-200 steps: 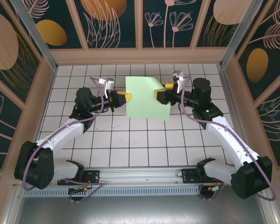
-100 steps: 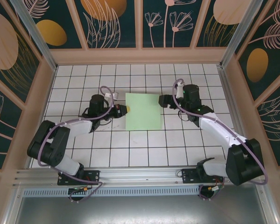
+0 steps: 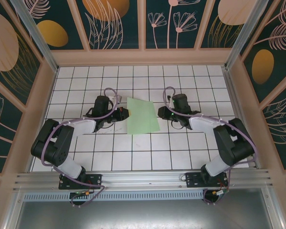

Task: Fold a paper plane with a square sheet of paper (fold left side to right side)
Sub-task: First fold in half a square sheet of paper at the center of the table.

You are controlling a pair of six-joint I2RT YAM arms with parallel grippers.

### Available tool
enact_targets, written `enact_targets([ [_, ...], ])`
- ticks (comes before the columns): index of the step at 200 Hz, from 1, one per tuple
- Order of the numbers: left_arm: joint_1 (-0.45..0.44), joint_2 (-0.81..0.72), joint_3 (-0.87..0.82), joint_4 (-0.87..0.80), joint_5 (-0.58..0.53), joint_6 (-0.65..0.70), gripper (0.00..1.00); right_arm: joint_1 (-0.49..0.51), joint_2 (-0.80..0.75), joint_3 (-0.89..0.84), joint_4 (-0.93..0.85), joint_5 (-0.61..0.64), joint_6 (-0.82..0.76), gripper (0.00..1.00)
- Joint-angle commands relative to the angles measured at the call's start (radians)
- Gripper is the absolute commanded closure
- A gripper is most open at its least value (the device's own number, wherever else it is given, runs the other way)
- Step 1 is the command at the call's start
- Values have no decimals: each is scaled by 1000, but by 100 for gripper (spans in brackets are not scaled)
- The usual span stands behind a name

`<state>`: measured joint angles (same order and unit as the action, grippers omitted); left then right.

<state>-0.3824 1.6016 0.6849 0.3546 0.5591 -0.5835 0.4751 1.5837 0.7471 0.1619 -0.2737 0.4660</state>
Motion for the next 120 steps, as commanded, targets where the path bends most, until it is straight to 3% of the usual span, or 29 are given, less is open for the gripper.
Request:
enact_targets([
  [1,1,3,29,-31,-7,18,100,21,80,50,62,-28,41,79],
  [42,-1,9,50,-38,10,11,98,43,202,136,22,-15,32,82],
  [120,1,42,81,67,128,-99,67,55,275,140,-45,1,27,83],
])
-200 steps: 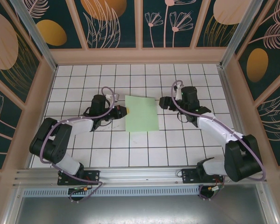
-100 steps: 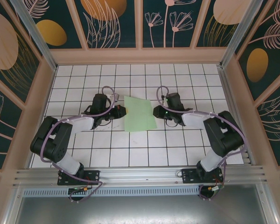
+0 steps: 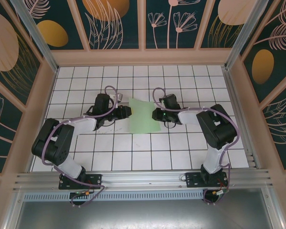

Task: Fold a paper plane with a square sheet of paper (fold left side to right side)
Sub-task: First fold in half a square sheet of paper at the center of the table.

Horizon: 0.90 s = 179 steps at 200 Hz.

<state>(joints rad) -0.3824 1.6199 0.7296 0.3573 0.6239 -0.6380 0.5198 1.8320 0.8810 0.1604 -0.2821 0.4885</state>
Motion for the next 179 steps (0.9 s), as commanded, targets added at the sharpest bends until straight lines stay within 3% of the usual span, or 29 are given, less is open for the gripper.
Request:
enact_targets([
  [1,1,24,36,68,65,-46,67,11,27,5,-43,9,4,82],
  [47,-3,69,46,181,124,-124,59,11,18,-25,-20,3,15,82],
  [100,-29,161,94,237,145,-154,56,6,-24,-59,65,-35,31,81],
  [144,-48,211,137,243,134,-154,55,-33,-118,-93,170,-87,62,66],
  [179,-53,235,147,246,109,-159,62,-53,-187,-151,288,-162,137,55],
])
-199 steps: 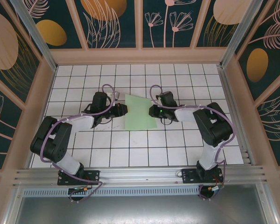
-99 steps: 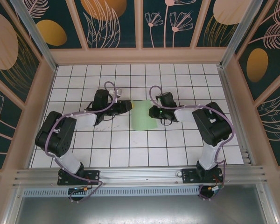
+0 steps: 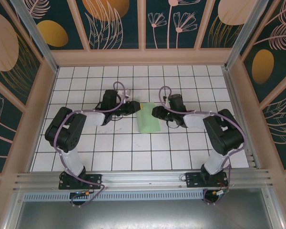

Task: Fold a paper plane with a square sheet of paper (fold left side to right side)
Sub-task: First fold in half a square sheet of paper at the center of the table.

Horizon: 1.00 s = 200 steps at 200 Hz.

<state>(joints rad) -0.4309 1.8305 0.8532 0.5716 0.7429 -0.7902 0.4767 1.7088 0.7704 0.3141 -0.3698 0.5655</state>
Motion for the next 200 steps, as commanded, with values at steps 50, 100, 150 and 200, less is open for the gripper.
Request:
enact_targets([
  [50,-12,39,32,27,-30,-7,82,-12,-60,-106,345,-225,204,47],
  [100,-22,53,32,24,-50,-11,95,5,-20,-91,397,-281,250,48],
  [150,-26,55,35,24,-55,-11,96,32,33,-52,369,-283,256,53],
  [200,-28,56,37,22,-53,-11,96,52,76,-16,345,-294,251,61],
])
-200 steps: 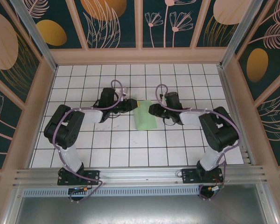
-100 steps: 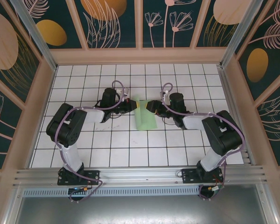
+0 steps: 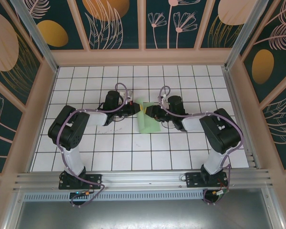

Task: Fold a paper plane with a square sheet of paper (fold left side to right side)
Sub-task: First fold in half a square sheet of paper at the center of the table.

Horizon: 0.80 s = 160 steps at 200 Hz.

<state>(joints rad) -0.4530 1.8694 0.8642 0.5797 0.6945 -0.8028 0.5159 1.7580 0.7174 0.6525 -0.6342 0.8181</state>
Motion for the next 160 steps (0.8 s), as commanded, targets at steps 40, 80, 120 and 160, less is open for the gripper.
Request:
enact_targets([
  [40,-6,16,29,8,-3,6,96,19,49,60,-2,-42,-5,70],
  [80,-6,-7,28,-2,-6,14,94,18,64,90,-58,-25,-39,92],
  [120,-6,-93,20,-86,-55,67,80,2,60,124,-167,52,-112,100],
  [160,-5,-187,-10,-178,-138,105,64,-23,45,132,-246,129,-160,100],
])
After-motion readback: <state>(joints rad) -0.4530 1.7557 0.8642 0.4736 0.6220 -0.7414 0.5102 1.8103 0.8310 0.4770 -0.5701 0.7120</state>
